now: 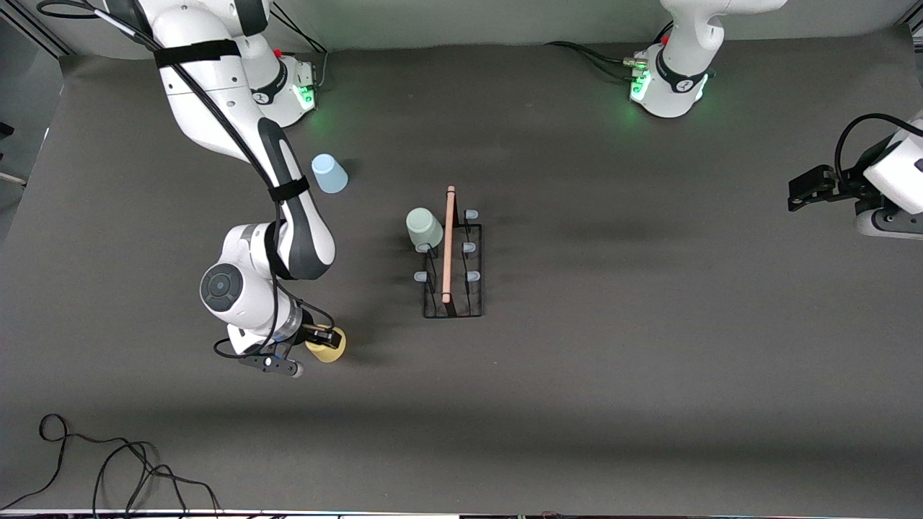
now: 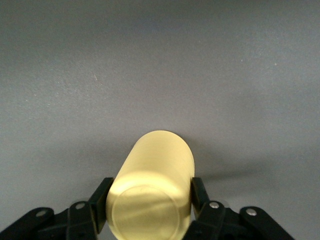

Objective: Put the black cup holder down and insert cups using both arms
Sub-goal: 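Move the right gripper to the yellow cup and grasp it, then carry the yellow cup to the rack and place it on a peg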

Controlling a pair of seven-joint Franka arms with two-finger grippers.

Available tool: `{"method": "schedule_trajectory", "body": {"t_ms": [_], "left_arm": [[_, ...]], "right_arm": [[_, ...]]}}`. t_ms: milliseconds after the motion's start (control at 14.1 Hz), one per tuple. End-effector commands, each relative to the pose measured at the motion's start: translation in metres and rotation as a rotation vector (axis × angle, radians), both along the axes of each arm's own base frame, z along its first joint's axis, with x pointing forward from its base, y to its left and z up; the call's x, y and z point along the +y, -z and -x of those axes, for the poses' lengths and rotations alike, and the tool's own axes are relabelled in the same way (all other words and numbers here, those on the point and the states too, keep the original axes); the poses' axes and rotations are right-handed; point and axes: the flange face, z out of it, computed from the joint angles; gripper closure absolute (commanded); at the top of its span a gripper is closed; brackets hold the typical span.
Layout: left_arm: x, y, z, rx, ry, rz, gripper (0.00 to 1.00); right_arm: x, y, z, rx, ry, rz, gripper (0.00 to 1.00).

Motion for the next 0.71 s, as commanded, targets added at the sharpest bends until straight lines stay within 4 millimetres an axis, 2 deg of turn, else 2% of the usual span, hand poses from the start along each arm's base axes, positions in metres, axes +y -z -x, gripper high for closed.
{"method": "schedule_trajectory", "body": {"t_ms": [0,142,356,427,640], "left_arm": [[0.002,-0.002,0.002,-0.006,0.000,-0.011,0.00],[0.002,-0.002,0.002,-0.008,0.000,-0.011,0.00],[0.003,-0.001,0.001,-0.006,-0.001,-0.011,0.00],[0.004,-0.001,0.001,-0.009,-0.003,-0.011,0.00],[0.005,0.000,0.000,-0.005,-0.006,-0.012,0.00]], "right_arm": [[0.002,-0.021,-0.008,-0.022,-0.022,-0.039,1.00],[0.005,-0.045,-0.004,0.019,-0.020,-0.064,1.00],[0.003,-0.093,0.005,0.071,-0.001,-0.100,1.00],[0.013,-0.108,0.013,0.095,0.013,-0.094,1.00],[0.068,-0.140,0.041,0.139,0.088,-0.043,1.00]]}}
